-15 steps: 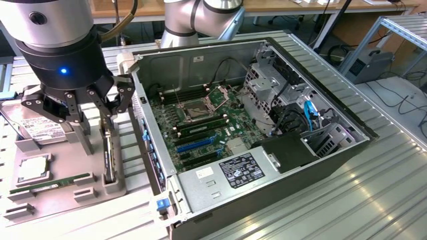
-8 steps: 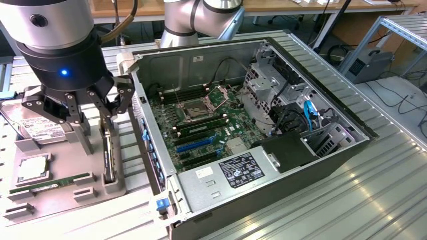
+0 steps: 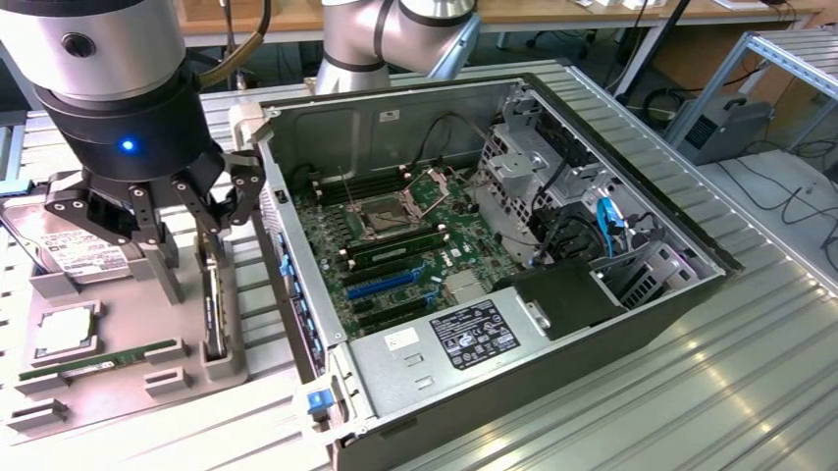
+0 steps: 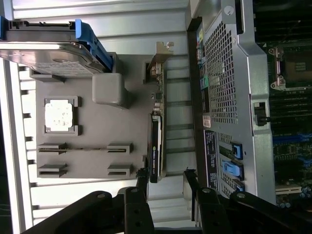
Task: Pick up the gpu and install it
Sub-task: 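Pick up the gpu and move the gpu toward the slot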
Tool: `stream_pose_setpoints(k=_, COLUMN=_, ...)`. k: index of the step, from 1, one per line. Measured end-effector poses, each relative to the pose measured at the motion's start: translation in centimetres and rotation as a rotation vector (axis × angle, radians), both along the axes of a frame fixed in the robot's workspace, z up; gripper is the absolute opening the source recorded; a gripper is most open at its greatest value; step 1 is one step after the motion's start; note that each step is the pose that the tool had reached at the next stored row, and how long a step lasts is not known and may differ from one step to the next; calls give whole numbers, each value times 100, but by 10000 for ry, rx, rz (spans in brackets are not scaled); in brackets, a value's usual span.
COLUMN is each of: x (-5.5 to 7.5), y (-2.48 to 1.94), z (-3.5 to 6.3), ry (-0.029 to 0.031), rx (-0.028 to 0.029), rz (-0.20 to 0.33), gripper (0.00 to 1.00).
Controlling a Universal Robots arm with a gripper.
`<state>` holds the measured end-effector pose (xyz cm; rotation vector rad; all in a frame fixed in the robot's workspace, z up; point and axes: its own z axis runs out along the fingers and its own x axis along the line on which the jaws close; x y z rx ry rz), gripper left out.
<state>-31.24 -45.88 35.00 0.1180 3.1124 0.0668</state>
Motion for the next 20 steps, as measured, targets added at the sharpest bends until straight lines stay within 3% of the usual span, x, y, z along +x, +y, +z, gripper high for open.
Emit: stream_pose_setpoints(k=20, x=0, y=0, z=-54, ry=0, rx=0, rz=0, gripper=42)
